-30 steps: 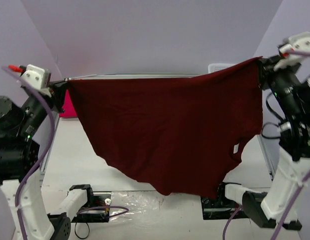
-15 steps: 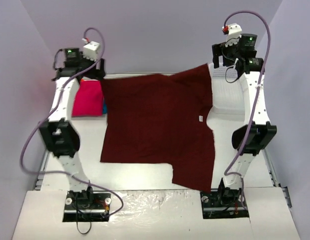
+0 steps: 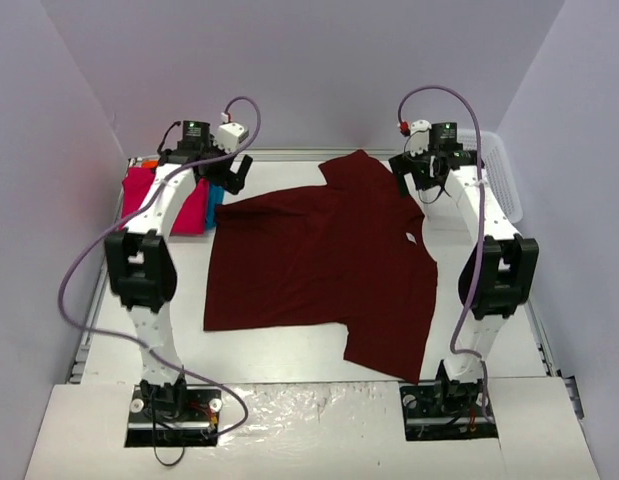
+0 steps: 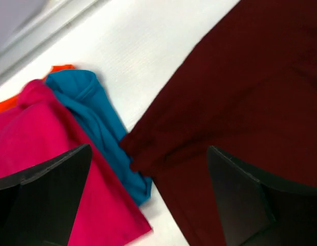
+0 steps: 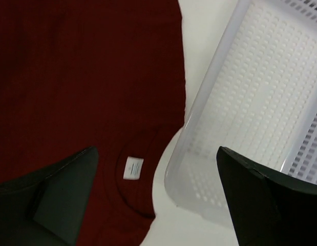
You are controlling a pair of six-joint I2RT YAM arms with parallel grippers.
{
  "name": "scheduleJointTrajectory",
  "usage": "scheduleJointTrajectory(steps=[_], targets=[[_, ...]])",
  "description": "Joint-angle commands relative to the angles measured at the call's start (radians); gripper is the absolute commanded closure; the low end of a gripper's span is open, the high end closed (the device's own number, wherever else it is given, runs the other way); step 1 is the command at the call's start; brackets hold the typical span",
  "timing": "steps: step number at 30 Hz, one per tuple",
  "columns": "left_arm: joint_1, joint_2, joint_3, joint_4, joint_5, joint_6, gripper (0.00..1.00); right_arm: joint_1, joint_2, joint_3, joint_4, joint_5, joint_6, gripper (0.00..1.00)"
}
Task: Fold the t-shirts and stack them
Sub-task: Flatten out the tshirt
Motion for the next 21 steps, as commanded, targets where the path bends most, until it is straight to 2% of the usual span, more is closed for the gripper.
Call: scheduleJointTrajectory(steps=[1, 4, 5, 6, 7, 8, 10, 11, 16, 21], targets=[[-0.008, -0.298, -0.102, 0.116, -0.012, 0.016, 0.06, -0.008, -0.199, -0.088, 0.033, -0.057, -0.018, 0.04], [-0.010, -0.429, -0.240, 0.138, -0.009, -0.005, 0.06, -0.005, -0.249, -0.154, 0.034, -0.095, -0.010, 0.18], [-0.010, -0.515, -0.307, 0.147, -0.006, -0.016, 0.06, 0.007, -0.258, -0.177, 0.034, -0.132, -0.007, 0.44], [-0.010, -0.516, -0.335, 0.144, -0.006, -0.018, 0.06, 0.007, -0.258, -0.183, 0.034, -0.132, -0.007, 0.44], [-0.011, -0.539, -0.360, 0.138, -0.002, -0.021, 0.06, 0.013, -0.259, -0.190, 0.036, -0.137, -0.005, 0.58], [-0.011, -0.582, -0.384, 0.132, 0.000, -0.024, 0.06, 0.019, -0.259, -0.194, 0.036, -0.140, -0.004, 0.81], [-0.011, -0.619, -0.444, 0.096, 0.012, -0.013, 0.06, 0.044, -0.241, -0.190, 0.036, -0.143, -0.007, 0.96], [-0.011, -0.659, -0.467, 0.090, 0.009, -0.012, 0.06, 0.061, -0.229, -0.182, 0.034, -0.141, -0.004, 1.00], [-0.011, -0.782, -0.646, 0.102, -0.015, -0.004, 0.06, 0.105, -0.080, -0.064, 0.019, -0.167, 0.008, 1.00], [-0.010, -0.855, -0.754, 0.158, -0.055, -0.036, 0.06, 0.142, 0.107, 0.080, -0.009, -0.180, 0.037, 1.00]])
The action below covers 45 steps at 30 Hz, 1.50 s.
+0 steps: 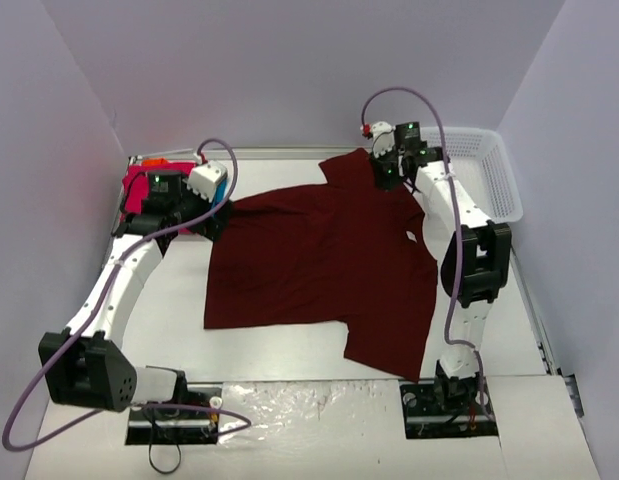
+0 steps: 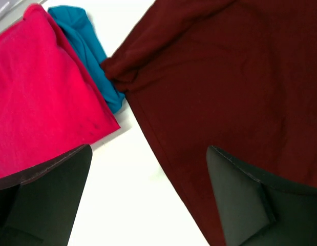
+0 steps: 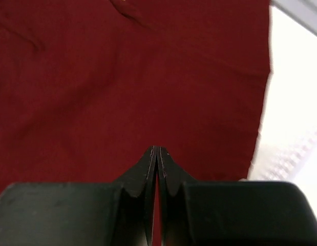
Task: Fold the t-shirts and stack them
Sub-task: Flatten out the tshirt
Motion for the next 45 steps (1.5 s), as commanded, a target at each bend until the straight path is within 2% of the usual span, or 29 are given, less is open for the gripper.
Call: scheduleJointTrajectory(steps=[1, 8, 15, 32, 36, 45], targets=[[0.007, -0.070, -0.011, 0.048, -0.029, -0.029, 0.06, 0.021, 0.104, 0.108, -0.025, -0.020, 0.031, 1.00], [0.028, -0.067, -0.014, 0.030, -0.016, -0.036, 0.06, 0.028, 0.337, 0.348, -0.045, 0.041, 0.049, 1.00], [0.079, -0.073, -0.029, 0.033, 0.038, -0.064, 0.06, 0.028, 0.495, 0.445, -0.059, 0.069, 0.057, 1.00], [0.082, -0.025, -0.017, 0.036, 0.098, -0.084, 0.06, -0.006, 0.628, 0.467, -0.061, 0.189, 0.080, 1.00], [0.079, -0.015, -0.020, 0.039, 0.101, -0.082, 0.06, -0.031, 0.629, 0.441, -0.064, 0.233, 0.083, 1.00], [0.073, 0.005, -0.020, 0.053, 0.104, -0.087, 0.06, -0.100, 0.616, 0.396, -0.079, 0.232, 0.086, 1.00]])
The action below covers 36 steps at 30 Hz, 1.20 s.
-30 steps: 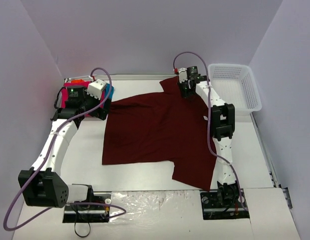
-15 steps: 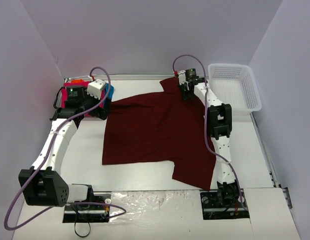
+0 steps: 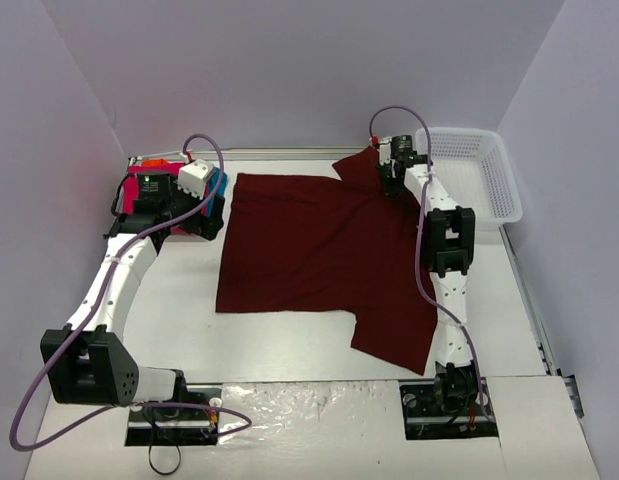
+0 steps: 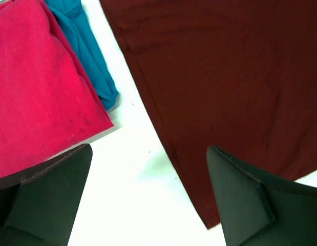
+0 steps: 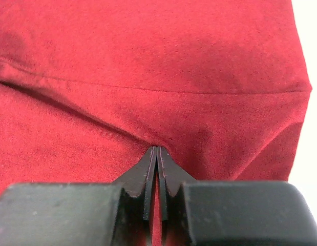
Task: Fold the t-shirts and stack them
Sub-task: Flatten out the tshirt
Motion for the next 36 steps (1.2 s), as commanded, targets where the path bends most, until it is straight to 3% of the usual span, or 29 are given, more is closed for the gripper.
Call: scheduleJointTrajectory(steps=[1, 12, 15, 19, 25, 29, 30, 32, 36], targets=[[-0.006, 0.000, 0.015, 0.029, 0.015, -0.013, 0.06, -0.032, 0.033, -0.057, -0.087, 0.065, -0.003, 1.00], [-0.008, -0.020, -0.018, 0.051, 0.008, -0.002, 0.06, 0.048, -0.144, -0.048, -0.095, -0.057, -0.028, 0.94], [-0.008, -0.033, -0.024, 0.051, 0.009, -0.002, 0.06, 0.078, -0.197, -0.019, -0.097, -0.044, -0.025, 0.88], [-0.008, -0.053, -0.035, 0.059, 0.014, -0.004, 0.06, 0.094, -0.221, -0.022, -0.097, -0.031, -0.025, 0.87], [-0.020, 0.071, -0.076, 0.213, 0.055, -0.059, 0.06, 0.098, -0.299, -0.158, -0.104, -0.076, -0.055, 0.89], [-0.020, 0.234, 0.016, 0.278, 0.138, -0.091, 0.05, 0.098, -0.442, -0.351, -0.158, -0.097, -0.159, 1.00], [-0.023, 0.266, 0.074, 0.283, 0.156, -0.102, 0.00, 0.098, -0.508, -0.435, -0.175, -0.097, -0.176, 1.00], [-0.028, 0.358, 0.132, 0.310, 0.181, -0.122, 0.14, 0.097, -0.572, -0.521, -0.224, -0.108, -0.199, 1.00], [-0.034, 0.501, 0.278, 0.355, 0.187, -0.177, 0.65, 0.098, -0.779, -0.725, -0.279, -0.126, -0.232, 1.00]])
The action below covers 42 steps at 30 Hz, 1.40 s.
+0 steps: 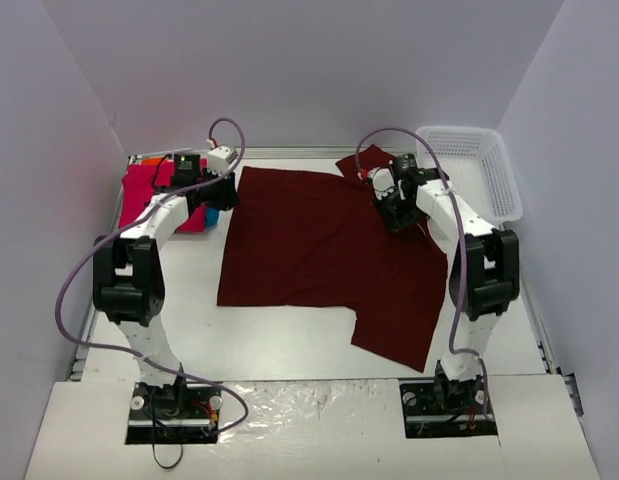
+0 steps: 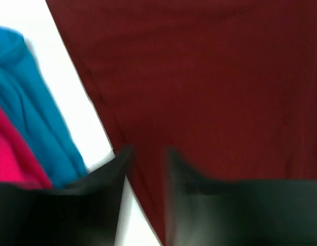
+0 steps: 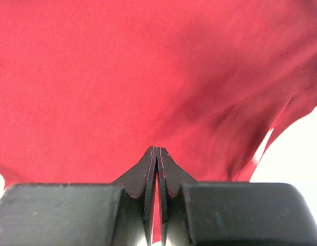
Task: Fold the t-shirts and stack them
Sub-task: Flatten out the tshirt
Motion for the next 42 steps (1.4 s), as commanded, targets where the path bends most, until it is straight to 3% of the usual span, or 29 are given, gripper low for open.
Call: scheduleJointTrajectory(steps=[1, 4, 13, 21, 33, 42], targets=[[-0.008, 0.068, 0.148, 0.109, 0.049, -0.067, 0.83, -0.001, -0.205, -0.143, -0.089, -0.032, -0.057, 1.00], [-0.012, 0.177, 0.268, 0.123, 0.064, -0.087, 0.97, -0.015, -0.315, -0.276, -0.088, -0.066, -0.074, 1.00], [-0.078, 0.533, 0.649, -0.109, 0.038, -0.051, 0.98, -0.175, -0.401, -0.424, -0.062, -0.235, -0.080, 1.00], [-0.103, 0.762, 1.038, -0.354, -0.015, -0.041, 0.98, -0.187, -0.409, -0.441, -0.060, -0.259, -0.081, 1.00], [-0.110, 0.884, 1.247, -0.619, -0.147, -0.032, 0.98, -0.189, -0.381, -0.420, -0.065, -0.270, -0.071, 1.00], [-0.100, 0.897, 1.286, -0.647, -0.227, -0.035, 0.98, -0.187, -0.372, -0.427, -0.063, -0.276, -0.075, 1.00]])
